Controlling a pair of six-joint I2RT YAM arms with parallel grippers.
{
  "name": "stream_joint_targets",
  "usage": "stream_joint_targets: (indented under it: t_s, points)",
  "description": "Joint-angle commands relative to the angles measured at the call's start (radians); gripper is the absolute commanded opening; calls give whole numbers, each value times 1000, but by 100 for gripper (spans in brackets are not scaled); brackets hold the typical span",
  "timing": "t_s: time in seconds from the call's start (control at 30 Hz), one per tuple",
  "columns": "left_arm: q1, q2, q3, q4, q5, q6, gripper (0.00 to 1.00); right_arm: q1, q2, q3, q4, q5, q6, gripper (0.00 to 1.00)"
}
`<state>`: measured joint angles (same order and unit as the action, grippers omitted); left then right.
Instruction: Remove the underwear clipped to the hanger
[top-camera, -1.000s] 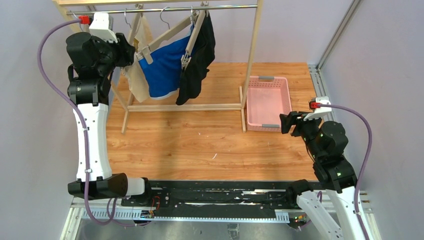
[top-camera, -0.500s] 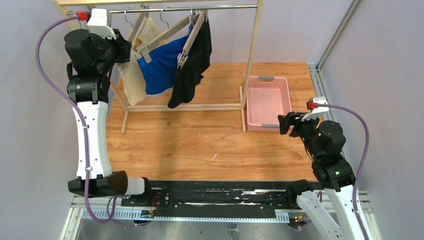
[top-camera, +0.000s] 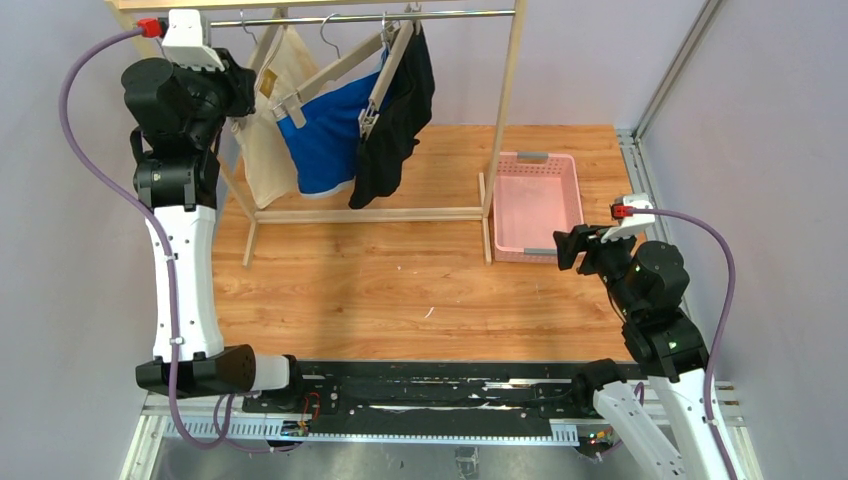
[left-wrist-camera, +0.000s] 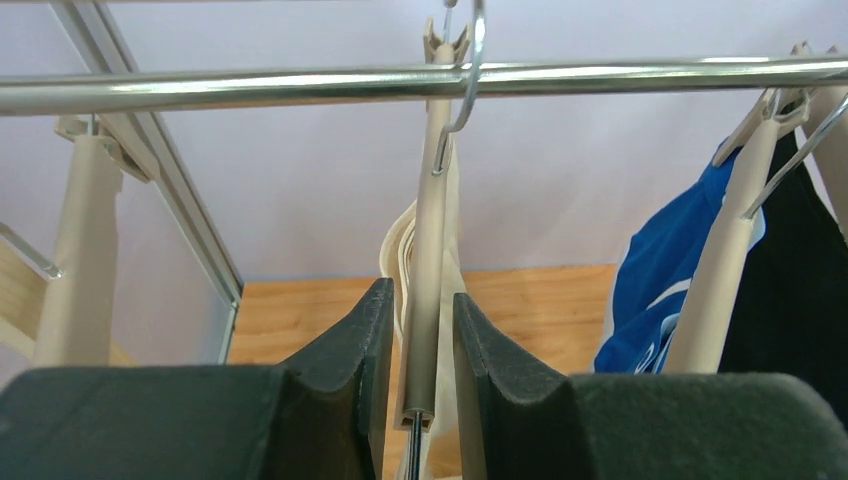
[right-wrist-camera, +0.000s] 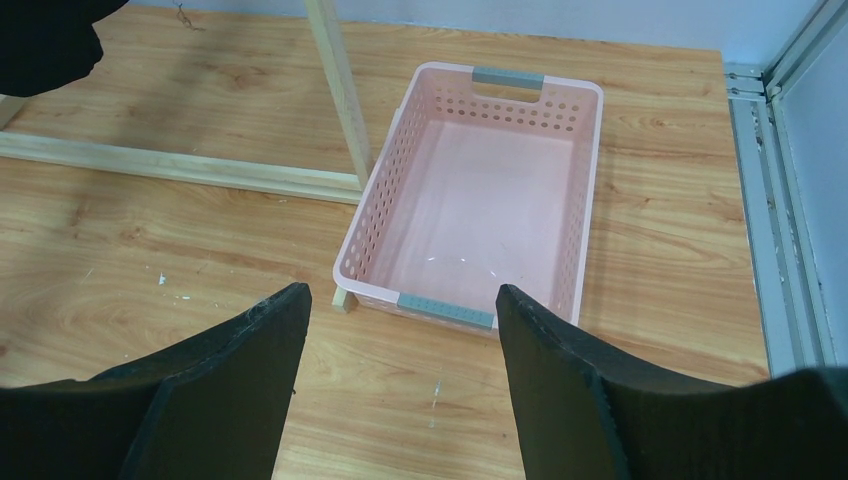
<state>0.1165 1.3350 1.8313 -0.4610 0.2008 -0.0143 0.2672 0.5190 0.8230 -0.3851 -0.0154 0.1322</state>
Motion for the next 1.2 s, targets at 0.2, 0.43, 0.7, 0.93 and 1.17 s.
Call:
stream_joint_targets:
  t_s: [0.2,0.43,0.7,0.93,1.17]
  points:
    - [8,-91,-60,165,-41,-32,0,-5,-9,-21,35,-12,7,70]
    - [8,-83,-53,129,-42,-23,0,-6,-21,-25,35,-13,6,70]
    - [9,-21,11,43,-30,-23,33,-6,-13,-33,41,-40,2,70]
    - [8,3,26,54,46,-89,41,-5,4,-37,55,-76,6,70]
    - [8,9,-11,55,79,-110,46,-6,-6,-38,55,-81,0,70]
